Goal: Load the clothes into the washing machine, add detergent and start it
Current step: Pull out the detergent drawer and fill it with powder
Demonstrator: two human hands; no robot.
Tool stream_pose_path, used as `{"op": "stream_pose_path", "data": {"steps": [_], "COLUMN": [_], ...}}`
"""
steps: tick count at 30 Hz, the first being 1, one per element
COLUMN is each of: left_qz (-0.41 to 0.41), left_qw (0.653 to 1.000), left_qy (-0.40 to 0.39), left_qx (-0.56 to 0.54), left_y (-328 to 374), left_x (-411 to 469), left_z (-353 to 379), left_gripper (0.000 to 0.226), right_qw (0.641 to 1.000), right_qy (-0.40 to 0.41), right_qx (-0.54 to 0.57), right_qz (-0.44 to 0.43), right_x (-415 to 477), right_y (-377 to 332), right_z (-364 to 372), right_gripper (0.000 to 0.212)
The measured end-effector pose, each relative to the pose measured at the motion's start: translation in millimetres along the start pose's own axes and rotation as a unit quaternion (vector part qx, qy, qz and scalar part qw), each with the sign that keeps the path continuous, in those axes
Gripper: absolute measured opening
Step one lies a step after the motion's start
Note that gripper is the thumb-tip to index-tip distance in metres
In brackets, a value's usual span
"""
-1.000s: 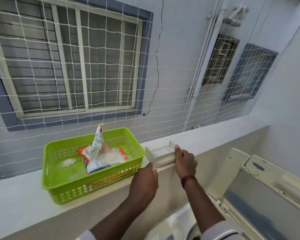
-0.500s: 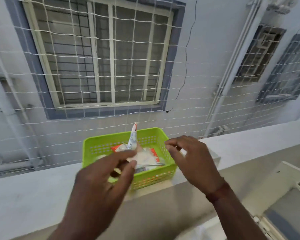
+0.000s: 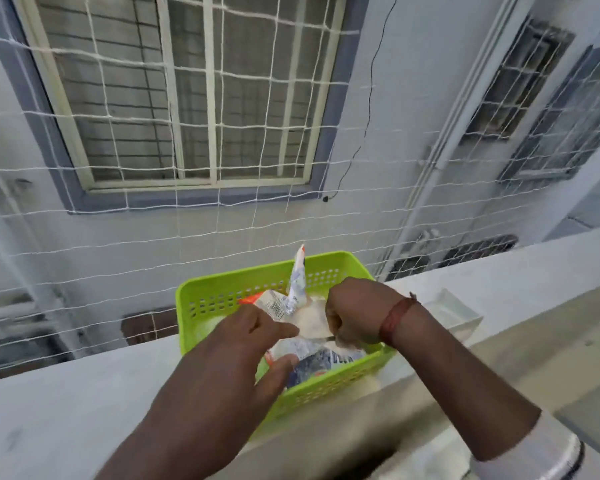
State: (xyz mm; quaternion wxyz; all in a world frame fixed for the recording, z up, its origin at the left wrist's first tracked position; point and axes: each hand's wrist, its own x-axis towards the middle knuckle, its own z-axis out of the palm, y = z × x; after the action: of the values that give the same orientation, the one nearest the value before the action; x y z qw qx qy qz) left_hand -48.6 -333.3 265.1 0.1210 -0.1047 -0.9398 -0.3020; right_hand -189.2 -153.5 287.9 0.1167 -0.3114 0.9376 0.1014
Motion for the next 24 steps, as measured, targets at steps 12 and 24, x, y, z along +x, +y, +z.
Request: {"op": "stream_pose_path", "data": {"steps": [12,24], "left_qz": [-0.061,-0.094], "left_qw": [0.991,0.986], "left_qy": [-0.076,-0.091], "left_qx": [0.089,0.105], "left_y": [9,20], "left_x": [3,0], "left_z": [-2,-8], "left_gripper": [0.044,0.034], "right_qw": [0.995,0.993], "right_qy": [0.098,0.095], "right_qx": [0.016,-0.006], "right_qz": [-0.021,-0.063], "right_x": [-36,-39], "right_y": [29,18], "right_z": [-20,-9], "right_gripper": [0.02,0.017]}}
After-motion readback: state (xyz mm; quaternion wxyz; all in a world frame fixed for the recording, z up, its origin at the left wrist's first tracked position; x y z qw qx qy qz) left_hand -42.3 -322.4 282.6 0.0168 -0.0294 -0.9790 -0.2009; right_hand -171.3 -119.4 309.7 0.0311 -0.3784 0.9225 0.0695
